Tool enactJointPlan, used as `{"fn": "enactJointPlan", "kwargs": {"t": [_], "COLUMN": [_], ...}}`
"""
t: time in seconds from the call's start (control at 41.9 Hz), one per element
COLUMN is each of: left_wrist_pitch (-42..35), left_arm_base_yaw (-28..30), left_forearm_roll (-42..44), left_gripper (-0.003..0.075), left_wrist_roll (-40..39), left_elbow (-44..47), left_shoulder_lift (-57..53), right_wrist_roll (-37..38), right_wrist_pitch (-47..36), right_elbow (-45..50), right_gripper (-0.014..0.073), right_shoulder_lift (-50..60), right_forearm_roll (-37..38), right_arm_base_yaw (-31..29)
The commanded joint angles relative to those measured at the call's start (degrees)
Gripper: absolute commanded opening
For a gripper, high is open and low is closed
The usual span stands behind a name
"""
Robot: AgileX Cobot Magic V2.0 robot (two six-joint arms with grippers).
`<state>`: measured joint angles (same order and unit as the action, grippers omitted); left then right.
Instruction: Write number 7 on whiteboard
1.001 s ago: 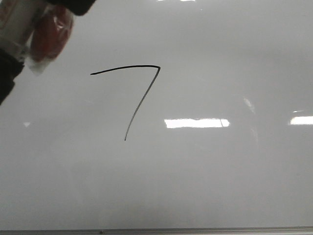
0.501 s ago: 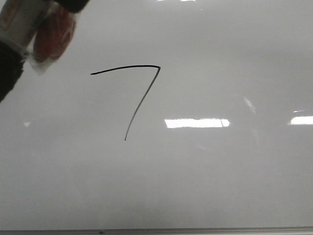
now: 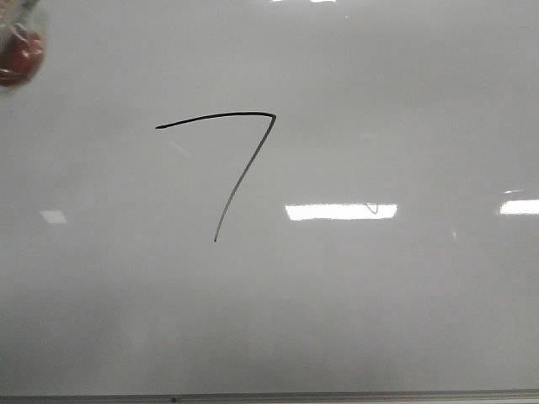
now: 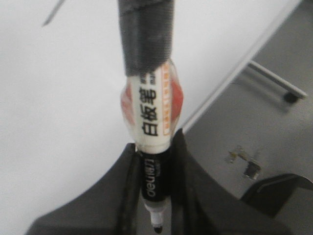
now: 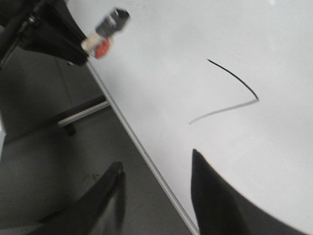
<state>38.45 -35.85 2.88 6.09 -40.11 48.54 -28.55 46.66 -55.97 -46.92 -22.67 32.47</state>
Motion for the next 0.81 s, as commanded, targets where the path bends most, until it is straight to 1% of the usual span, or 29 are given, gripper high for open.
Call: {"fn": "enactJointPlan", "kwargs": {"t": [0.0,0.048,0.143,0.167,0.191,0.262,0.381,0.453,0.524,0.691,0.787], "left_wrist_pitch": [-3.47,-3.47,-4.4,-4.93,-5.57,-6.97,-8.83,-10.45,-13.75,-24.76,-29.16], "left_arm_base_yaw": [8.7,14.33,25.39,26.88,28.71,32.49,35.94,36.31,36.31,36.31,36.31], "left_forearm_roll": [3.22,3.34,3.34,3.34,3.24,3.11,2.82,2.69,2.69,2.69,2.69], "left_gripper": [0.0006,0.0006,0.0006,0.0006,0.0006,0.0006,0.0006,0.0006,0.0006,0.0006,0.0006], "left_wrist_roll": [-3.48,-3.48,-3.48,-3.48,-3.48,-3.48,-3.48,-3.48,-3.48,-3.48,-3.48], "left_elbow": [-1.49,-1.49,-1.49,-1.49,-1.49,-1.49,-1.49,-1.49,-1.49,-1.6,-1.6], "left_shoulder_lift": [-0.24,-0.24,-0.14,-0.14,-0.14,0.0,2.4,5.47,9.54,20.35,25.15], "right_wrist_roll": [4.61,6.11,6.35,6.35,6.35,6.35,6.35,6.29,6.19,6.1,6.1], "right_wrist_pitch": [-6.62,-7.81,-8.82,-8.99,-9.21,-9.94,-11.14,-11.32,-11.47,-11.45,-11.39], "right_elbow": [6.17,11.54,19.61,21.0,21.95,24.56,27.34,28.23,28.7,29.01,29.01], "right_gripper": [0.0226,0.0134,-0.0038,-0.0063,-0.0071,-0.006,-0.006,-0.006,-0.006,-0.006,-0.006], "right_shoulder_lift": [7.18,11.72,18.77,20.11,21.05,23.9,27.09,27.63,27.63,27.63,27.63], "right_forearm_roll": [-0.81,-0.81,-0.81,-0.81,-0.86,-0.87,-0.87,-0.79,-0.75,-0.75,-0.75], "right_arm_base_yaw": [-5.42,-8.14,-10.89,-11.09,-11.24,-11.37,-11.37,-11.37,-11.37,-11.37,-11.37]}}
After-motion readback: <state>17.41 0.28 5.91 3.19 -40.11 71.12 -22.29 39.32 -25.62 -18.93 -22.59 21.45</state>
